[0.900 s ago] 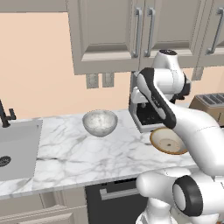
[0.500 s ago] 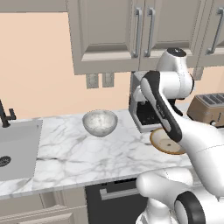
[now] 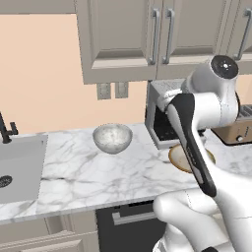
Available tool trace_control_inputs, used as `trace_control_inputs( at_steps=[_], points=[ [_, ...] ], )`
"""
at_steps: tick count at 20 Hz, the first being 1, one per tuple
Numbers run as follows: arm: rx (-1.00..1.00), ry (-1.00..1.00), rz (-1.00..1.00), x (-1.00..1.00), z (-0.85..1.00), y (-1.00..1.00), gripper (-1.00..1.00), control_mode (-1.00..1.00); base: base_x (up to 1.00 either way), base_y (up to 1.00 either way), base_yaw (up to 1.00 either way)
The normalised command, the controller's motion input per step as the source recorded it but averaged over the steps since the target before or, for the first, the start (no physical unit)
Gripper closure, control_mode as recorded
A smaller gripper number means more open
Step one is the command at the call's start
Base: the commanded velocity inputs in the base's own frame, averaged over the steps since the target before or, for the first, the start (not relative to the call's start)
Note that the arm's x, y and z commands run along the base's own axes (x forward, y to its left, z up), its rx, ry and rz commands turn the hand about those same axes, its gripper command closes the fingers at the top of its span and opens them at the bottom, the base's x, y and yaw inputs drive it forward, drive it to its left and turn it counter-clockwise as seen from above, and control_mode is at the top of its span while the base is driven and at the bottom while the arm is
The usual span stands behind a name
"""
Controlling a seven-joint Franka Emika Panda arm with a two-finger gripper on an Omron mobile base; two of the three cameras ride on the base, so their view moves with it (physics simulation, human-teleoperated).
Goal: Open the cabinet. Pick the bowls from the counter and place them in the cabinet. Then close the cabinet.
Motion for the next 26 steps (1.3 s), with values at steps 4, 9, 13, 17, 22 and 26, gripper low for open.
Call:
trace_control_inputs(
  at_steps=[4,9,13,17,22,26],
  points=[
    [-0.06,-0.38,0.01,-0.31,0.86,0.00,-1.00,-1.00,0.00,0.00,0.00],
    [-0.01,-0.28,0.00,-0.08,0.70,-0.01,-1.00,-1.00,0.00,0.00,0.00],
    [0.00,-0.16,0.02,0.00,0.60,-0.06,-1.00,-1.00,0.00,0.00,0.00],
    [0.02,-0.11,0.12,0.00,0.49,-0.23,-1.00,-1.00,0.00,0.00,0.00],
    [0.11,-0.01,0.10,0.00,0.33,-0.35,-1.00,-1.00,0.00,0.00,0.00],
    [0.08,0.03,0.04,0.19,0.17,-0.08,-1.00,-1.00,0.00,0.00,0.00]
  ],
)
